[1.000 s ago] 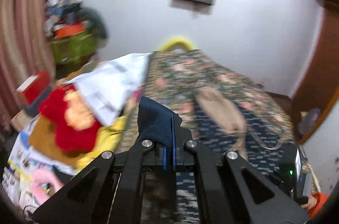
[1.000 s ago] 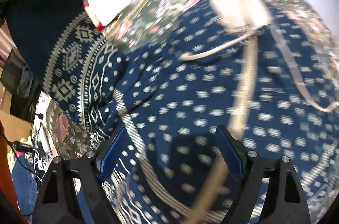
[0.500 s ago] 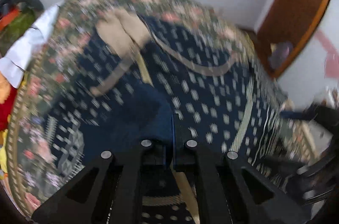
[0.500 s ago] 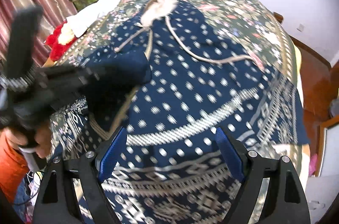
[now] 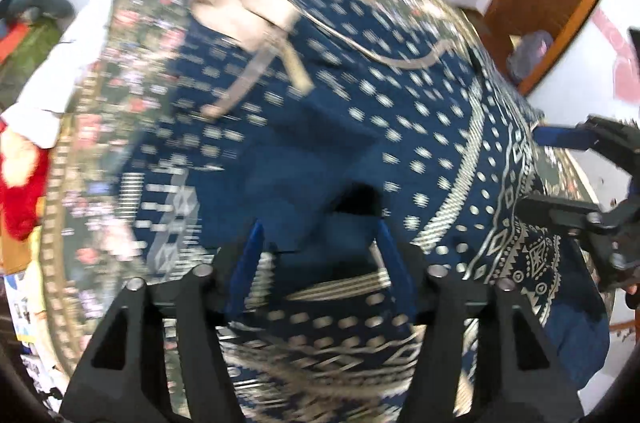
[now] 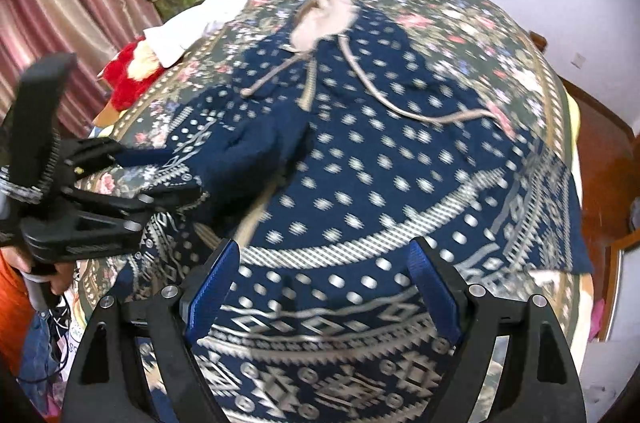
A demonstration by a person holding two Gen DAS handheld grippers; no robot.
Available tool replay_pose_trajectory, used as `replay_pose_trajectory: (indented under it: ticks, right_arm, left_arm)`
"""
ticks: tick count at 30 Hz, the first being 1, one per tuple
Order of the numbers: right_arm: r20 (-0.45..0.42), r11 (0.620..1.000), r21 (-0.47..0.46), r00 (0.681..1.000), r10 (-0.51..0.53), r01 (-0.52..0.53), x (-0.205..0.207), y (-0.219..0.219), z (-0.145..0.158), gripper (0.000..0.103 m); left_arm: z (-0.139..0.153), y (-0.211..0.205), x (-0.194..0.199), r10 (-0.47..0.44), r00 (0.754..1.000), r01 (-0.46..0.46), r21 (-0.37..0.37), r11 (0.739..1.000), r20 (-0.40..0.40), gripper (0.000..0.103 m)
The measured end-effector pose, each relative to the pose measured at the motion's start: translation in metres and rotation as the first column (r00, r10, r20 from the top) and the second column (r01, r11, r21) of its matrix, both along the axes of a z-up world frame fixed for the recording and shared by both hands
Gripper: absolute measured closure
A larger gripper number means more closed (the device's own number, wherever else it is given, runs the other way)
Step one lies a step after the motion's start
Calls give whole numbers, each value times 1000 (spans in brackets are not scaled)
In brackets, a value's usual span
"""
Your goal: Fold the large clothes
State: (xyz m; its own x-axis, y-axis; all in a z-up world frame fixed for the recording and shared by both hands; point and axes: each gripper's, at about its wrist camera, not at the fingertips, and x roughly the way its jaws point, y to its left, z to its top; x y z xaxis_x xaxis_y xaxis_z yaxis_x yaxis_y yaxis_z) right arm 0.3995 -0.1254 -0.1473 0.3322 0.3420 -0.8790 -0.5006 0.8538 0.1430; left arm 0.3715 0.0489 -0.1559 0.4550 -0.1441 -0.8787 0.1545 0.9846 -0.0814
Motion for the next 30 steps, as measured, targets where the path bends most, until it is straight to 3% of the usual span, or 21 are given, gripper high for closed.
replay_pose_trajectory:
  ticks: [6, 11, 17, 21, 24, 26, 27, 30]
  right_arm:
    - [28, 993, -24, 993, 113, -112, -3, 64, -4, 18]
    - [-7, 978, -80, 981, 193, -193, 1, 123, -32, 18]
    - [-91, 958, -143, 967, 238, -249, 17, 178, -81, 19]
    - [-76, 935, -206, 958, 277, -287, 21, 206, -111, 20]
    - [-15, 942, -254, 975, 221, -218, 27, 213, -124, 30]
    - [23, 945, -263, 978, 209, -196, 29, 213, -124, 44]
    - [46, 946, -267, 978, 204, -185, 31, 213, -123, 57]
    - [45, 961, -230, 985, 167, -153, 42, 204, -119, 81]
  left_arm:
    - [12, 78, -17, 154, 985, -160, 72, 985, 83, 37]
    - [-29, 132, -22, 276, 961, -276, 46, 960, 0, 37]
    - [-76, 149, -32, 284, 955, -286, -4, 958, -82, 37]
    - [-88, 145, -31, 241, 969, -241, 13, 970, -44, 37]
    - [-94, 138, -24, 207, 978, -205, 52, 977, -29, 37]
    - [-98, 137, -20, 200, 980, -198, 49, 979, -23, 37]
    - [-98, 137, -20, 201, 979, -200, 43, 979, -21, 37]
    - [-101, 138, -15, 218, 976, -218, 9, 976, -21, 37]
